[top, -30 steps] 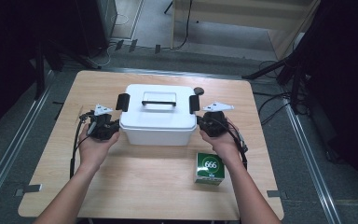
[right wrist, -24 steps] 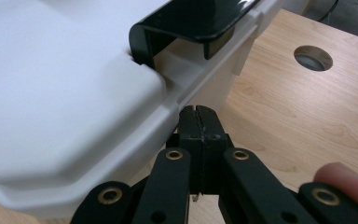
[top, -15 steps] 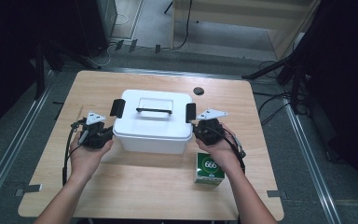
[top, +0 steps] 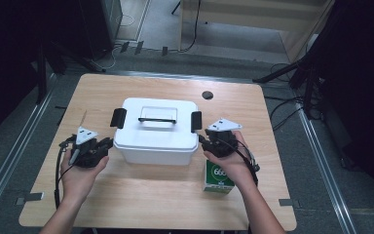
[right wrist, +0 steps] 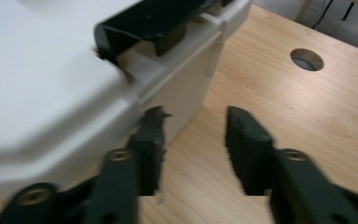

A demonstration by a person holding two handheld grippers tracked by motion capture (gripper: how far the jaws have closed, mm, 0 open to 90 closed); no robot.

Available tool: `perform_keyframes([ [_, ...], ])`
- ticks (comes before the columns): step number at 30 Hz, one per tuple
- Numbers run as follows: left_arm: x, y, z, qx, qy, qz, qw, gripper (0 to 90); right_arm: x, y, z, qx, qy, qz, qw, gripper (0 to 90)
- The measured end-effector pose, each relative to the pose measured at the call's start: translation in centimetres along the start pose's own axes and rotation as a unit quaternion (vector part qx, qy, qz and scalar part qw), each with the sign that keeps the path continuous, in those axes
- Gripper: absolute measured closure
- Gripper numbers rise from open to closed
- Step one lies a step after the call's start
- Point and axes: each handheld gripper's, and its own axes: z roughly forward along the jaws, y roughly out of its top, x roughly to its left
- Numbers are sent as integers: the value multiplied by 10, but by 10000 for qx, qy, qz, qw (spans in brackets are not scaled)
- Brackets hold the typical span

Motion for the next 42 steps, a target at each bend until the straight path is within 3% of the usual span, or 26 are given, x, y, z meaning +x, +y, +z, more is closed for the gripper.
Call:
perform_keyframes([
  [2, 6, -7, -4, -38, 139, -46, 9999, 663, -5, -1, -3, 85, -155, -92, 9998, 292],
  [3, 9, -10, -7, -8, 121, -104, 9999, 615, -7, 0, -3, 140, -268, 14, 9995, 164],
  [6, 12, -19, -10, 180, 190, -136, 9996, 363, -15, 0, -11, 179, -367, 216, 9989, 117],
  [8, 13, -26, -13, 186, 241, -155, 9994, 194, -21, 0, -16, 131, -247, 369, 9989, 81],
  [9, 14, -29, -15, 151, 278, -185, 9993, 149, -22, -1, -19, 73, -242, 388, 9989, 101],
  [12, 20, -37, -20, 12, 339, -390, 9987, 62, -22, -3, -27, -320, -613, 288, 9972, 214],
  [13, 22, -40, -21, -22, 344, -471, 9983, 29, -24, -3, -29, -367, -573, 325, 9972, 211],
  [14, 24, -43, -22, -70, 333, -524, 9980, 19, -25, -3, -31, -414, -547, 401, 9968, 211],
  [18, 28, -57, -21, -37, 474, -514, 9975, 0, -26, -5, -36, -788, -890, 281, 9925, 228],
  [19, 29, -59, -20, -11, 590, -474, 9971, 0, -27, -5, -37, -865, -880, 301, 9919, 244],
  [22, 30, -63, -20, 1, 617, -420, 9972, 0, -30, -3, -40, -942, -877, 277, 9913, 251],
  [24, 31, -66, -19, 46, 633, -408, 9971, 0, -33, 0, -42, -870, -861, 219, 9922, 289],
  [25, 31, -70, -16, 170, 741, -381, 9964, 0, -34, 1, -43, -827, -820, 152, 9931, 304],
  [27, 34, -71, -15, 249, 751, -439, 9959, 0, -37, 4, -42, -638, -657, 28, 9958, 324],
  [29, 40, -76, -15, 319, 675, -589, 9955, 0, -37, 7, -41, -459, -552, -160, 9973, 291],
  [33, 42, -80, -13, 346, 796, -560, 9946, 0, -37, 12, -41, -430, -634, -166, 9969, 271],
  [36, 45, -84, -10, 309, 864, -532, 9944, 0, -37, 22, -46, -384, -344, -150, 9986, 290],
  [37, 46, -84, -10, 306, 872, -567, 9941, 0, -37, 22, -46, -384, -344, -150, 9986, 290],
  [38, 46, -84, -11, 197, 985, -524, 9936, 0, -37, 28, -48, -240, -89, -320, 9992, 313],
  [39, 46, -84, -11, 197, 985, -524, 9936, 0, -37, 28, -48, -240, -89, -320, 9992, 313],
  [42, 46, -84, -11, 210, 958, -510, 9939, 0, -29, 37, -51, -183, -40, -741, 9971, 350],
])
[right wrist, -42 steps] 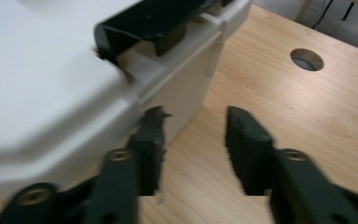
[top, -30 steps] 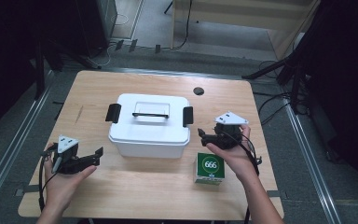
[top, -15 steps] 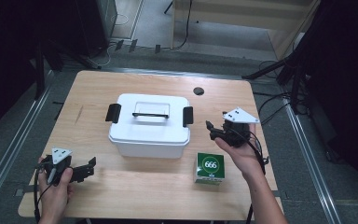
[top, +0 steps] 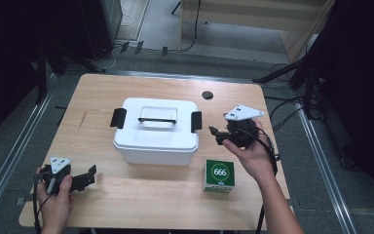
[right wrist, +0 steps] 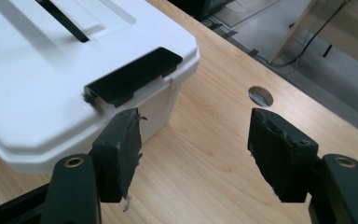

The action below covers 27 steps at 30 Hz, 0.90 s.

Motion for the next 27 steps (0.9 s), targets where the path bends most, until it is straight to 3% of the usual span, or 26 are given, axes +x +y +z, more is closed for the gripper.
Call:
perform_keyframes([
  [2, 0, 0, 0, 0, -19, -13, 10000, 0, 0, 2, -1, -11, 12, -51, 10000, 353],
  [3, 0, 0, 0, 3, -37, -16, 10000, 0, 0, 6, -2, 1, 169, -90, 9998, 358],
  [4, 0, 0, 0, 5, -48, -18, 10000, 0, 0, 6, -2, 1, 169, -90, 9998, 358],
  [5, 1, 0, 0, 2, -62, -19, 10000, 0, -3, 10, -3, -26, 504, -109, 9987, 378],
  [7, 1, -1, 0, -5, -80, -44, 10000, 0, -6, 14, -2, -24, 813, -91, 9966, 378],
  [8, 1, -1, 0, -5, -80, -44, 10000, 0, -6, 14, -2, -24, 813, -91, 9966, 378],
  [9, 1, -1, 0, -8, -77, -45, 10000, 0, -7, 20, -2, 65, 1062, -158, 9942, 380],
  [12, 0, -1, 0, -17, -77, -46, 10000, 0, -7, 25, -1, 156, 1147, -294, 9928, 388],
  [14, 1, -1, 0, -19, -81, -48, 10000, 0, -6, 33, 0, 283, 1156, -564, 9913, 391],
  [22, 0, -1, 1, -7, -46, -46, 10000, 0, -5, 51, 4, 501, 1394, -867, 9852, 445],
  [23, 0, -1, 1, -17, -17, -48, 10000, 0, -1, 57, 7, 621, 1432, -1021, 9825, 450],
  [25, -1, -1, 1, -30, 1, -18, 10000, 0, 1, 59, 8, 665, 1425, -1089, 9815, 454],
  [27, -2, -1, 1, -94, 20, 18, 10000, 0, 6, 65, 11, 759, 1551, -1255, 9769, 480],
])
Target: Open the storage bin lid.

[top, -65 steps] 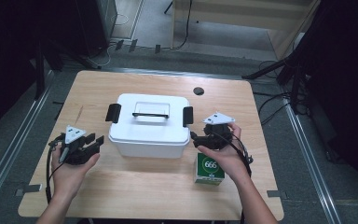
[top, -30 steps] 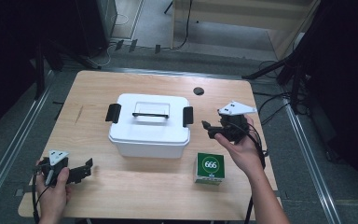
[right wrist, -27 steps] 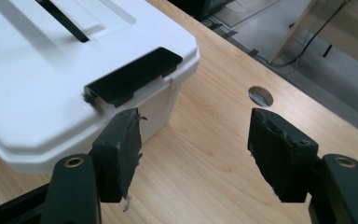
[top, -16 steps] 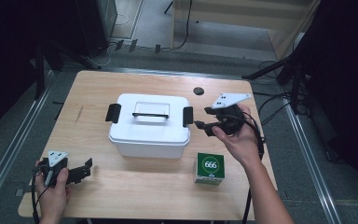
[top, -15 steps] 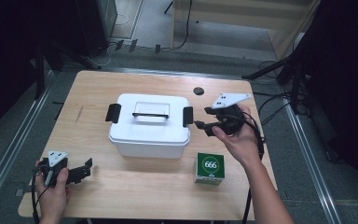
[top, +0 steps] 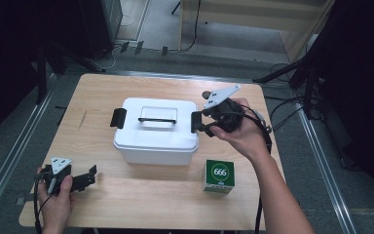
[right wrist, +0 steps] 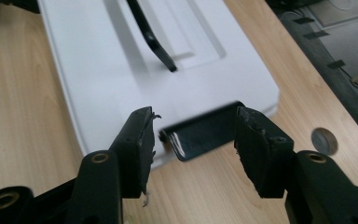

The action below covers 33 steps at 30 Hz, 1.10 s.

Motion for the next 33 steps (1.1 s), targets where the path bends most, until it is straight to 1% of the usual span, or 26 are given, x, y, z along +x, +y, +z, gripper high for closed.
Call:
perform_keyframes([
  [1, 0, 0, -1, -37, -12, 13, 10000, 0, 1, 4, 1, 23, 69, -46, 10000, 489],
  [2, 0, -1, -1, -95, -22, 21, 10000, 0, 2, 11, 5, 109, 143, -150, 9997, 500],
  [3, 0, -1, -2, -121, -28, 13, 9999, 0, 2, 11, 5, 109, 143, -150, 9997, 500],
  [4, 0, -1, -3, -178, -36, 3, 9998, 0, 3, 13, 7, 135, 168, -201, 9996, 503],
  [6, 1, -2, -5, -271, -59, 3, 9996, 0, 5, 20, 12, 232, 290, -320, 9988, 511],
  [7, 1, -2, -5, -334, -55, -8, 9994, 0, 6, 25, 17, 316, 354, -435, 9979, 522],
  [8, 1, -3, -5, -353, -67, -7, 9994, 0, 6, 25, 17, 316, 354, -435, 9979, 522],
  [9, 1, -3, -6, -381, -59, 31, 9993, 0, 8, 30, 21, 388, 408, -494, 9972, 532],
  [10, 0, -3, -6, -427, -35, 39, 9991, 0, 8, 30, 21, 388, 408, -494, 9972, 532],
  [13, -3, -4, -6, -561, 28, 127, 9983, 0, 8, 37, 29, 487, 463, -594, 9960, 544],
  [16, -4, -5, -8, -704, 13, 165, 9974, 0, 7, 41, 35, 554, 486, -657, 9951, 553],
  [18, -3, -4, -9, -771, 37, 167, 9969, 0, 6, 45, 40, 585, 589, -758, 9937, 557],
  [19, -2, -4, -9, -798, 26, 159, 9967, 0, 6, 45, 40, 585, 589, -758, 9937, 557],
  [20, -1, -4, -10, -818, 4, 142, 9965, 0, 7, 48, 44, 645, 606, -848, 9925, 560],
  [21, 0, -4, -10, -819, 9, 105, 9966, 0, 7, 48, 44, 645, 606, -848, 9925, 560],
  [23, 2, -4, -10, -828, -19, 85, 9965, 0, 9, 50, 46, 717, 574, -948, 9913, 570],
  [25, 2, -4, -10, -823, -35, 106, 9965, 0, 10, 53, 48, 771, 580, -971, 9906, 581],
  [26, 1, -4, -10, -838, -45, 131, 9964, 0, 9, 55, 49, 757, 561, -1046, 9900, 592],
  [27, 0, -4, -11, -869, -35, 148, 9961, 0, 10, 56, 49, 803, 576, -998, 9901, 602],
  [28, 0, -4, -11, -887, -21, 198, 9959, 0, 9, 58, 49, 821, 563, -1025, 9897, 608],
  [30, 0, -4, -12, -943, 0, 259, 9952, 0, 9, 61, 50, 882, 616, -1080, 9883, 625],
  [31, -1, -4, -12, -976, -1, 262, 9949, 0, 10, 64, 52, 991, 577, -1143, 9868, 643],
  [32, 0, -4, -12, -995, -8, 260, 9947, 0, 10, 64, 52, 991, 577, -1143, 9868, 643],
  [33, 0, -4, -12, -1001, -11, 255, 9947, 0, 10, 64, 53, 1046, 581, -1177, 9858, 650],
])
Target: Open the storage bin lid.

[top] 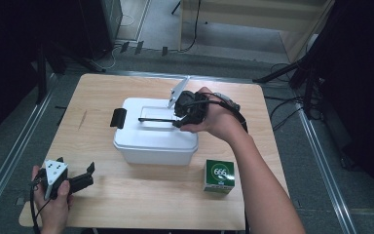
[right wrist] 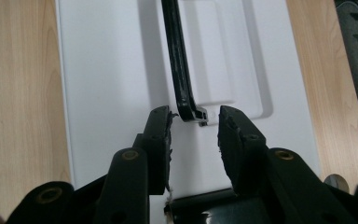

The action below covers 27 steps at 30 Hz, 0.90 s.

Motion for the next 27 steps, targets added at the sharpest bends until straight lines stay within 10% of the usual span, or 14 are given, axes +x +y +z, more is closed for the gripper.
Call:
perform_keyframes([
  [27, 1, -1, 4, 107, -52, 10, 9999, 0, 3, 36, 21, 1341, -30, -828, 9875, 777],
])
